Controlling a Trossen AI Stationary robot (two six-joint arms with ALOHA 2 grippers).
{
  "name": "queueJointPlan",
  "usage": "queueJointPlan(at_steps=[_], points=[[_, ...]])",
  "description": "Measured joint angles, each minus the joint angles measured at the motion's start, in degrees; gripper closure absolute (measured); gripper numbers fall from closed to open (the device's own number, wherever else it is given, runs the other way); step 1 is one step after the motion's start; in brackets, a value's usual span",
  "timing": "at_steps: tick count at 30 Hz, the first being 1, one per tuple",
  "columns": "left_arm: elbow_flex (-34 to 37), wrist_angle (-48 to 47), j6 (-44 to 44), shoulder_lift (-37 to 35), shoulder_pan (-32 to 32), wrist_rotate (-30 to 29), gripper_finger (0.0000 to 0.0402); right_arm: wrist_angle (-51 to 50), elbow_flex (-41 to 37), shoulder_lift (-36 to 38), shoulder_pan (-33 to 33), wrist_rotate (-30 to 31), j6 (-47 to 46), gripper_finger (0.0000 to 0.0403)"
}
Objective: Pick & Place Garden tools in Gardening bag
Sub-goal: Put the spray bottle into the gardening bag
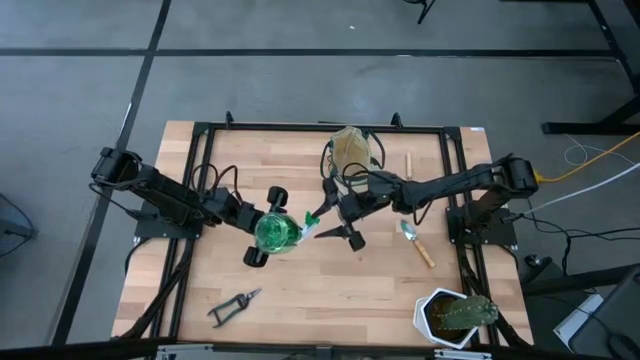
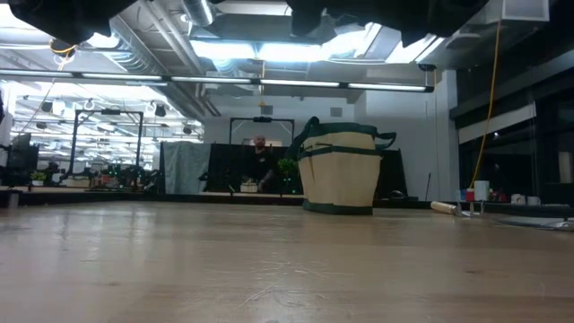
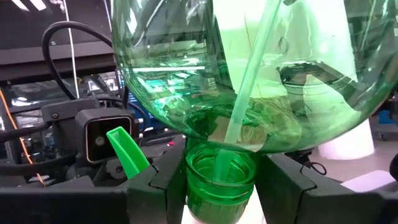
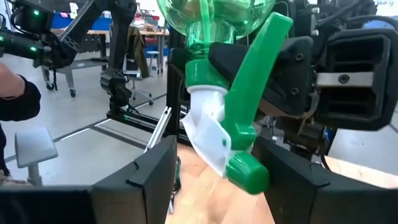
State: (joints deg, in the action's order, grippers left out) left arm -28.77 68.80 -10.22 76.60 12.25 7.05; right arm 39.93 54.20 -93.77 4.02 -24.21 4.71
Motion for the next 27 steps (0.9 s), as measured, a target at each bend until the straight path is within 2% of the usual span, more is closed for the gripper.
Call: queueJointPlan(at_steps=[4, 7, 15, 18, 27], points=[[0.00, -0.40, 0.11, 0.02, 0.04, 0.04, 0.0253, 1.32, 0.02, -0.81, 0.77, 0.40, 0.24, 0.0192], [0.00, -1.07, 0.07, 0.02, 0.03, -0.16, 0.0252, 1.28, 0.02, -0.88, 1.17, 0.39, 0.25, 0.0212], [0.00, -1.34, 0.63, 0.02, 0.00, -0.62, 0.0250, 2.11, 0.02, -0.88, 1.34, 0.23, 0.26, 0.0316], [0.00, -1.30, 0.39, 0.02, 0.02, -1.21, 0.0250, 2.09, 0.02, -0.88, 1.28, 0.41, 0.24, 0.0342], [0.00, -1.36, 1.54, 0.02, 0.09, -1.77, 0.0238, 1.41, 0.02, -0.86, 1.28, 0.37, -0.34, 0.0346]])
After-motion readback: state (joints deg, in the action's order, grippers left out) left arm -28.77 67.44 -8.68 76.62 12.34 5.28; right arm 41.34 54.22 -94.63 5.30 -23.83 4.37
